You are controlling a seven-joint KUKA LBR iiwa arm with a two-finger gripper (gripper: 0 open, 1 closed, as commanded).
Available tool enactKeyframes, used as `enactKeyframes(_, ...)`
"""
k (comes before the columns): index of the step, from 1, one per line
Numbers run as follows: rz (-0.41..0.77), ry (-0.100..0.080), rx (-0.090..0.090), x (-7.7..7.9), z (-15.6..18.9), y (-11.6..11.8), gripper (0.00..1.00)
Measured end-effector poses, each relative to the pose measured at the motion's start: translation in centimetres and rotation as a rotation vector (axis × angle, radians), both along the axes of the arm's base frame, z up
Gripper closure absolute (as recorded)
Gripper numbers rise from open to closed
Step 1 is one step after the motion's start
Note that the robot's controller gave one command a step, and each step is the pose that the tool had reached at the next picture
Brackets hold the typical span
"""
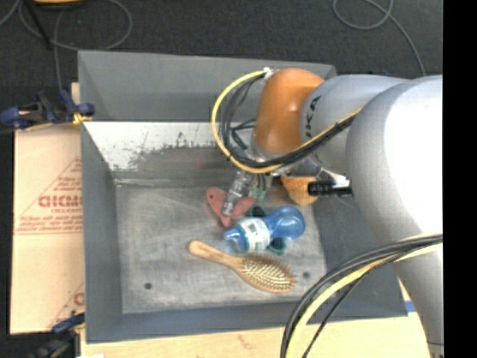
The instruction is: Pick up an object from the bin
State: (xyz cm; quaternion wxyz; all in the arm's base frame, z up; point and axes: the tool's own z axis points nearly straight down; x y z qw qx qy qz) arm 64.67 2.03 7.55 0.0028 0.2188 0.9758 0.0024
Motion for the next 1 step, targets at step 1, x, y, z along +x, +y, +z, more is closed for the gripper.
enactKeyframes(1,0.002,0.0,-0.001,0.01,0.05,0.02,1.0)
